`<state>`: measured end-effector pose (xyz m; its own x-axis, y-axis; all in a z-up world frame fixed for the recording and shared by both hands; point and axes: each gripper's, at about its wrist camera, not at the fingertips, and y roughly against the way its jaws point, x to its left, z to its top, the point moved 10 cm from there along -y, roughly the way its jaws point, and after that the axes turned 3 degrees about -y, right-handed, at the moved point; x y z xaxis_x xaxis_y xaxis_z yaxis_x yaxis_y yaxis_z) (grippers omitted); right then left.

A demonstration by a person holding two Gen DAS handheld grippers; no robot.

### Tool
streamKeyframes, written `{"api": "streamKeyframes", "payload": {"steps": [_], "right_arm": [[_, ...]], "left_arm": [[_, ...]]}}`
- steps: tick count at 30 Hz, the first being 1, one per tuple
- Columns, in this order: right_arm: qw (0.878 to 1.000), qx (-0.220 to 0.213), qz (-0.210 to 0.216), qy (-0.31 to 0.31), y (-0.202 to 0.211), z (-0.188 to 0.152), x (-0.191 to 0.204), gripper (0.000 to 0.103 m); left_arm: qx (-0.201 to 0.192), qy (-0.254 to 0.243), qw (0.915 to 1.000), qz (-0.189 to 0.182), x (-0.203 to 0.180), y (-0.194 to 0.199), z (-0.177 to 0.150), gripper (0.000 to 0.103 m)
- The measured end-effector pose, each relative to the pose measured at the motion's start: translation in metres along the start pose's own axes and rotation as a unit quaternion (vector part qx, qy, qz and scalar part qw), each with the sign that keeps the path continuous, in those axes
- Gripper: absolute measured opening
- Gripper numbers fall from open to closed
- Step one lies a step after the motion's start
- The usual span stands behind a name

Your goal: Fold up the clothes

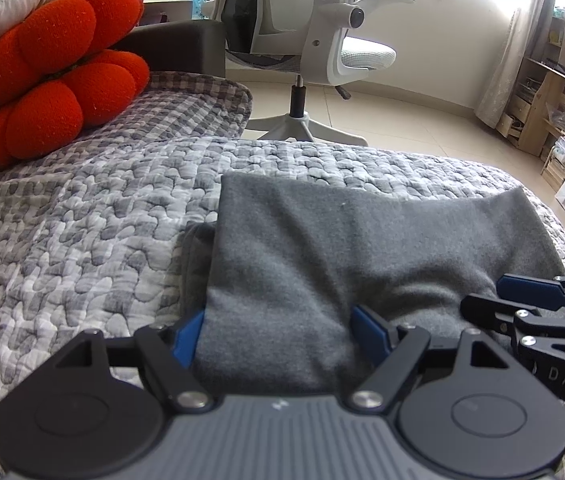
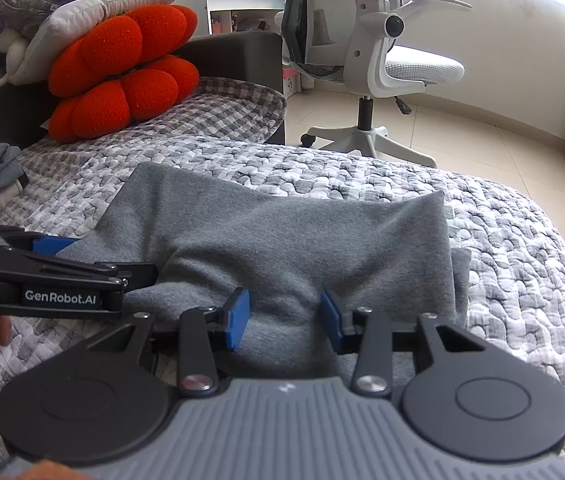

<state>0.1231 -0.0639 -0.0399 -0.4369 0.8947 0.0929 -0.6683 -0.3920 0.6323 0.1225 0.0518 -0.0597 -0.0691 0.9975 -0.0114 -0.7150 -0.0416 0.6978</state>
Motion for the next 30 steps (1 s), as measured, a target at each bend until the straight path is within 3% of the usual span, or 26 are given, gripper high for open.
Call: {"api": "streamKeyframes", "payload": {"steps": [11, 14, 20, 24, 28, 30], "right_arm": [[0.999, 0.018, -0.001, 0.042, 0.011, -0.002, -0.011, 0.044], [0.999, 0.03, -0.005, 0.028, 0.014, -0.006, -0.03, 0.05], [0.997, 0.05, 0.004, -0.06, 0.019, -0.012, -0.069, 0.063], [0.99, 0.06, 0.023, -0.127, 0.018, -0.016, -0.088, 0.064], [0.992, 0.054, -0.025, -0.115, 0.024, -0.014, -0.097, 0.065], [0.988, 0.054, -0.026, -0.144, 0.025, -0.013, -0.107, 0.065]], "left_arm": [[0.011, -0.002, 0.9999, -0.004, 0.002, 0.0, 0.0, 0.08], [0.016, -0.001, 0.9999, -0.005, 0.003, 0.0, -0.001, 0.08], [0.029, -0.002, 0.9996, -0.008, 0.005, 0.003, -0.003, 0.081], [0.05, -0.001, 0.9984, -0.025, 0.013, 0.004, 0.001, 0.082], [0.065, 0.072, 0.9948, -0.032, 0.052, 0.005, 0.012, 0.081], [0.077, 0.109, 0.9905, -0.032, 0.069, 0.003, 0.011, 0.08]]}}
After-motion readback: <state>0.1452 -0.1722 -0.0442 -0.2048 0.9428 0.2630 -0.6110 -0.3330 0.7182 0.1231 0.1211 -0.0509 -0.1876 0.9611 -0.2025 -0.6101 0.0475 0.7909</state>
